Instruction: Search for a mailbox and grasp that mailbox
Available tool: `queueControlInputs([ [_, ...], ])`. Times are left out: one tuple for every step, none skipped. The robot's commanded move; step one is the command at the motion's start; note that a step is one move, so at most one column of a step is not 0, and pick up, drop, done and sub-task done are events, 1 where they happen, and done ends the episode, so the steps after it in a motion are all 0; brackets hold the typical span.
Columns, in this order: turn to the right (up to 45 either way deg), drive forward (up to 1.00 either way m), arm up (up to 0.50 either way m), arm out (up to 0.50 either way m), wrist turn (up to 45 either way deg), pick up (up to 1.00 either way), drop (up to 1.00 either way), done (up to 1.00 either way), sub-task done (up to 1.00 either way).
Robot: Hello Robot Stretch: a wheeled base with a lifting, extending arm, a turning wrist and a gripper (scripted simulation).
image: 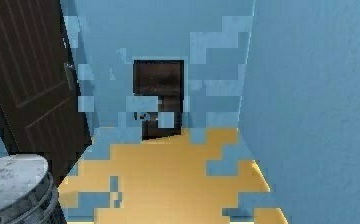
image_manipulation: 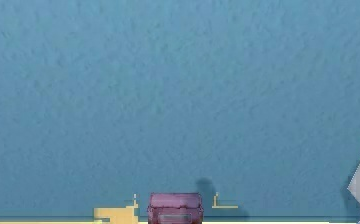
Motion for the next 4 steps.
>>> queueControlInputs([
  [0.0,0.00,0.00,0.30,0.0,0.00,0.00,0.00,0.00],
  [0.0,0.00,0.00,0.00,45.0,0.00,0.00,0.00,0.00],
  [0.0,0.00,0.00,0.00,45.0,0.00,0.00,0.00,0.00],
  [0.0,0.00,0.00,0.00,45.0,0.00,0.00,0.00,0.00],
])
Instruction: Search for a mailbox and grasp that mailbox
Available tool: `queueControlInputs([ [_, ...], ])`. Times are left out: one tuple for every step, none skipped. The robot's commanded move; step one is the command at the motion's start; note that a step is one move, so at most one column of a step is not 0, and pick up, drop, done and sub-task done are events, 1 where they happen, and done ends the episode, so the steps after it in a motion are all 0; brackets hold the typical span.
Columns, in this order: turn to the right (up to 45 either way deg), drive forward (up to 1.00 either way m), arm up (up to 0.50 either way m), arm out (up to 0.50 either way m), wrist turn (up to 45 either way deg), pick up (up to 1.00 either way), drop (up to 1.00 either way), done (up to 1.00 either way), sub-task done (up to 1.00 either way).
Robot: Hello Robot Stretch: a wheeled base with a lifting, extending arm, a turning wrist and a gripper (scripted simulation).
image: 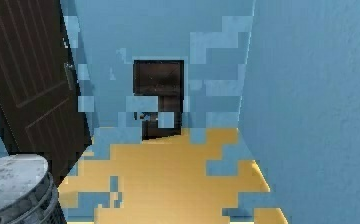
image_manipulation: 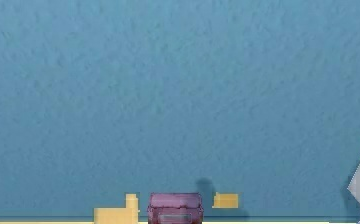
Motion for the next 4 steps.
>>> queueControlInputs([
  [0.0,0.00,0.00,0.00,36.0,0.00,0.00,0.00,0.00],
  [0.0,0.00,0.00,0.00,0.0,1.00,0.00,0.00,0.00],
  [0.0,0.00,0.10,0.00,0.0,0.00,0.00,0.00,0.00],
  [0.0,0.00,0.00,0.00,0.0,0.00,0.00,1.00,0.00],
])
